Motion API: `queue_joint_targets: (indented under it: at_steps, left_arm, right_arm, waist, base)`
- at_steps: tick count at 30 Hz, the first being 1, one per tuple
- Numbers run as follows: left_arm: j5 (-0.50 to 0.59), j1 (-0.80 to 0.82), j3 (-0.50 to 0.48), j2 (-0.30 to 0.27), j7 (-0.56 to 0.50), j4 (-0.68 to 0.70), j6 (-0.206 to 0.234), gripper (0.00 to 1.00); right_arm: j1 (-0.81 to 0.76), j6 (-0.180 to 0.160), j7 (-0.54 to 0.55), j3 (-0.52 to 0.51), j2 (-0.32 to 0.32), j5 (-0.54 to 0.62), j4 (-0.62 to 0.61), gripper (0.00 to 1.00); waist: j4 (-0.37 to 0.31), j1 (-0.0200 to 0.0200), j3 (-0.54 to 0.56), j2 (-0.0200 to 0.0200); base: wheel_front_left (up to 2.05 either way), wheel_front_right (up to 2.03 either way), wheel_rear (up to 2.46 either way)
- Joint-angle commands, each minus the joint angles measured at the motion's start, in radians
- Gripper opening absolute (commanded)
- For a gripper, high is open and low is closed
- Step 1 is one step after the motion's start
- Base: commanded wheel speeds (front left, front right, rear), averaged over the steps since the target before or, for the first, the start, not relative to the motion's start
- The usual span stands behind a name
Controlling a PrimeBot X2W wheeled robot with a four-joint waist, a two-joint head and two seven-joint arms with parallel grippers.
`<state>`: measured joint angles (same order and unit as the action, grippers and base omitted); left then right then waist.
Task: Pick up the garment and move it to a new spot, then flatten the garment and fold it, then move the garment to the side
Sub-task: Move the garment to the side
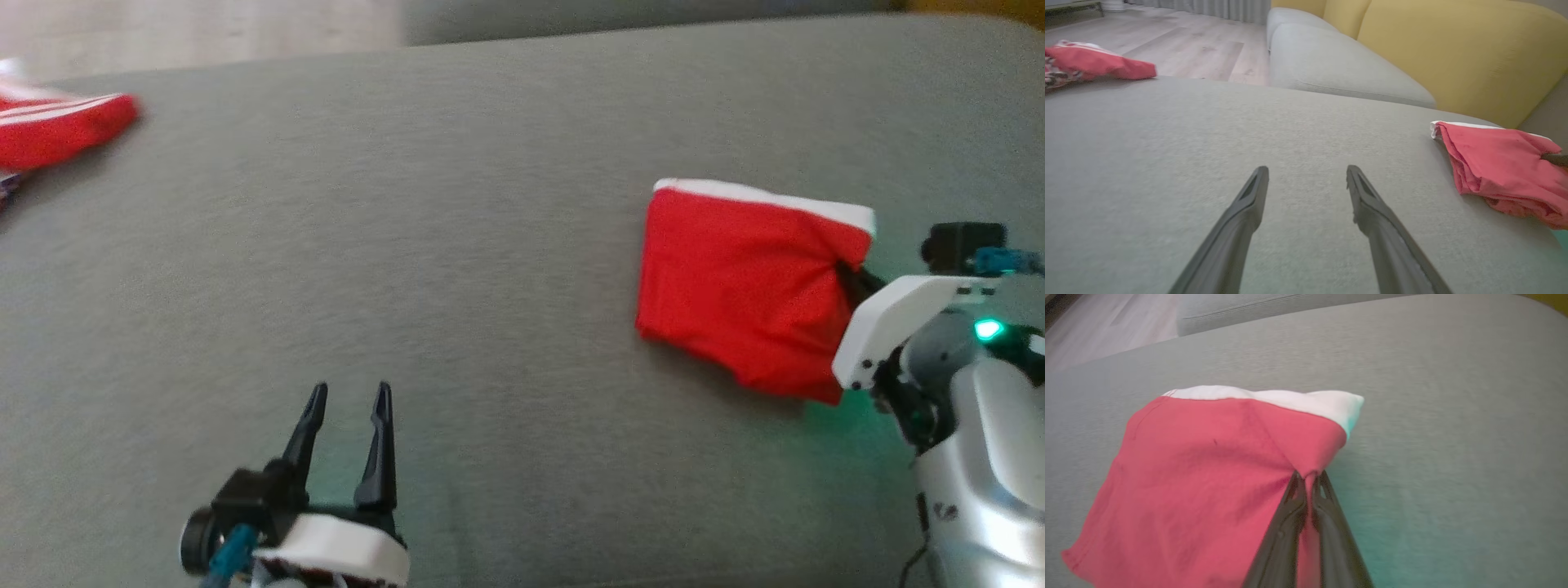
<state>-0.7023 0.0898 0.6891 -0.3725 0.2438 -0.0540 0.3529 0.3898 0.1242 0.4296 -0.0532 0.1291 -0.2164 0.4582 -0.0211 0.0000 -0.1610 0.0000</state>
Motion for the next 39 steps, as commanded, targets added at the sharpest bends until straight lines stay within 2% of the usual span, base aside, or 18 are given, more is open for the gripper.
queue_joint_targets:
  at_steps: [1,7,12,20,27,28,32,39]
  left_arm:
    - [0.013,0.063,-0.030,-0.023,-0.001,0.035,0.007,1.00]
    - [0.030,0.100,-0.016,-0.032,-0.024,0.042,0.003,1.00]
    - [0.040,0.120,-0.013,-0.045,-0.042,0.053,0.005,1.00]
    - [0.051,0.134,-0.016,-0.067,-0.061,0.077,0.022,1.00]
    - [0.066,0.155,-0.013,-0.075,-0.072,0.107,0.033,1.00]
    - [0.066,0.155,-0.013,-0.075,-0.072,0.107,0.033,1.00]
    - [0.073,0.160,-0.014,-0.081,-0.076,0.126,0.042,1.00]
    - [0.075,0.163,-0.015,-0.085,-0.072,0.138,0.046,1.00]
  right_arm:
    - [0.047,0.007,-0.013,0.006,0.010,0.009,-0.044,0.00]
    - [0.065,0.007,-0.037,-0.014,0.017,0.010,-0.051,0.00]
    - [0.090,0.007,-0.058,0.007,0.025,0.012,-0.040,0.00]
    - [0.221,0.007,-0.080,0.064,0.100,0.020,0.026,0.00]
    - [0.371,0.007,-0.084,0.023,0.231,0.058,0.158,0.00]
    - [0.371,0.007,-0.084,0.023,0.231,0.058,0.158,0.00]
    - [0.443,0.007,-0.082,-0.019,0.327,0.086,0.223,0.00]
    - [0.475,0.007,-0.106,-0.064,0.393,0.116,0.268,0.00]
  waist:
    - [-0.126,0.0000,-0.048,0.0000]
    - [-0.228,0.0000,-0.082,0.0000]
    - [-0.246,0.0000,-0.109,0.0000]
    - [-0.183,0.0000,-0.159,0.0000]
    - [-0.090,0.0000,-0.219,0.0000]
    - [-0.090,0.0000,-0.219,0.0000]
    - [-0.045,0.0000,-0.262,0.0000]
    - [-0.030,0.0000,-0.282,0.0000]
  base:
    - [0.00,0.00,0.00]
    - [0.00,0.00,0.00]
    - [0.00,0.00,0.00]
    - [0.00,0.00,0.00]
    - [0.00,0.00,0.00]
    - [0.00,0.00,0.00]
    - [0.00,0.00,0.00]
    - [0.00,0.00,0.00]
